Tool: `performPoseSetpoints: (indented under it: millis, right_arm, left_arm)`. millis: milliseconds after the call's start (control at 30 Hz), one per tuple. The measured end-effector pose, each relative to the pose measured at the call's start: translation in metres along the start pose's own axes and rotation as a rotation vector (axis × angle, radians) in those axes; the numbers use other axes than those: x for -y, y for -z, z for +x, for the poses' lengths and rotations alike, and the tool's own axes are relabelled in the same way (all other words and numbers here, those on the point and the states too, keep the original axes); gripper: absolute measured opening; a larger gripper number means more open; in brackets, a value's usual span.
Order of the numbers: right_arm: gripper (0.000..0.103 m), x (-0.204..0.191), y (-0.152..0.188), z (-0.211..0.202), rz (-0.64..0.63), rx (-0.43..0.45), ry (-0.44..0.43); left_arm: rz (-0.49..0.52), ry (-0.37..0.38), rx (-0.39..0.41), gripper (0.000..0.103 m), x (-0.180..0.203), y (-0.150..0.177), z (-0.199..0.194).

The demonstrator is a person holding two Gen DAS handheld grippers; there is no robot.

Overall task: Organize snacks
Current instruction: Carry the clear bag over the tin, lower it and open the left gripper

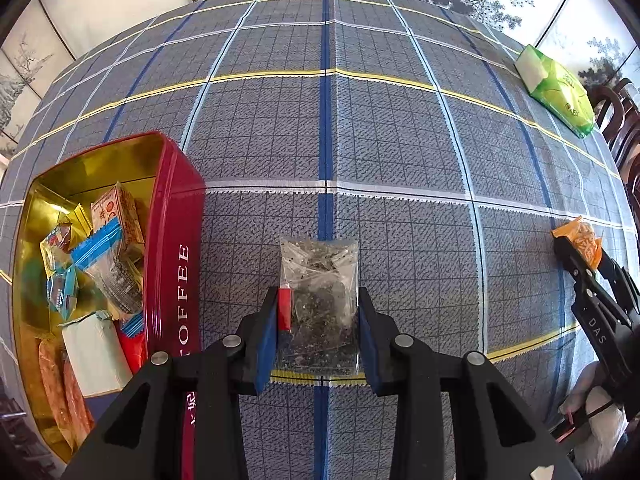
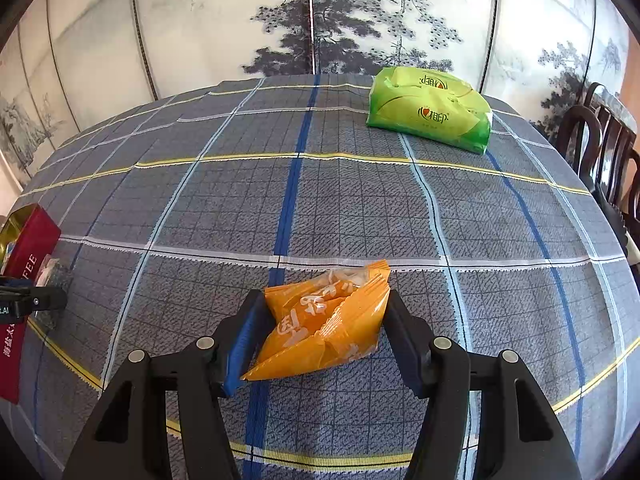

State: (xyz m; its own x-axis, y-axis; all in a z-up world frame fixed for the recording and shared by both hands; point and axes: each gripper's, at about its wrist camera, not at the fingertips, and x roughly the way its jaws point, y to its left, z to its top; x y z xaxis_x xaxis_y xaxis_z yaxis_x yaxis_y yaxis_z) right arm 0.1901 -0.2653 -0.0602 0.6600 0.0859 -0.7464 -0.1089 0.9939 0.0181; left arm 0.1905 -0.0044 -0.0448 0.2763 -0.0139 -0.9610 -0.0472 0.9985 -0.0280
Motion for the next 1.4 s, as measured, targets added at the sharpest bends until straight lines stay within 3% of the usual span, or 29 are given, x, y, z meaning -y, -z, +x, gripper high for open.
performPoseSetpoints:
  millis: [367, 567, 767, 933, 1067, 1233, 1400]
  right_arm:
    - [0.062, -0.001, 0.0, 0.0, -0.011, -0.003, 0.01]
    - [0.062, -0.001, 0.0, 0.0, -0.011, -0.003, 0.01]
    - [0.062, -0.001, 0.0, 0.0, -0.011, -0.003, 0.01]
    - [0.062, -0.001, 0.0, 0.0, -0.012, -0.003, 0.01]
    - [0.062, -0.001, 0.0, 0.0, -0.012, -0.003, 0.01]
    - [0.062, -0.001, 0.0, 0.0, -0.012, -0.003, 0.011]
    - [0.062, -0.001, 0.0, 0.0, -0.012, -0.003, 0.011]
  left_arm:
    - [0.047, 0.053, 0.006, 0.032, 0.003, 0.023, -0.021]
    - [0.071, 0.067, 0.072, 0.032, -0.004, 0.03, -0.058]
    - [0.051, 0.041, 0.138, 0.032, -0.04, 0.037, -0.099]
    - [0.016, -0.031, 0.165, 0.032, -0.086, 0.042, -0.119]
    - [-0.015, -0.104, 0.144, 0.032, -0.12, 0.05, -0.116]
    - [-0.059, -0.11, 0.052, 0.032, -0.15, 0.064, -0.096]
    - [-0.053, -0.141, -0.005, 0.032, -0.156, 0.078, -0.077]
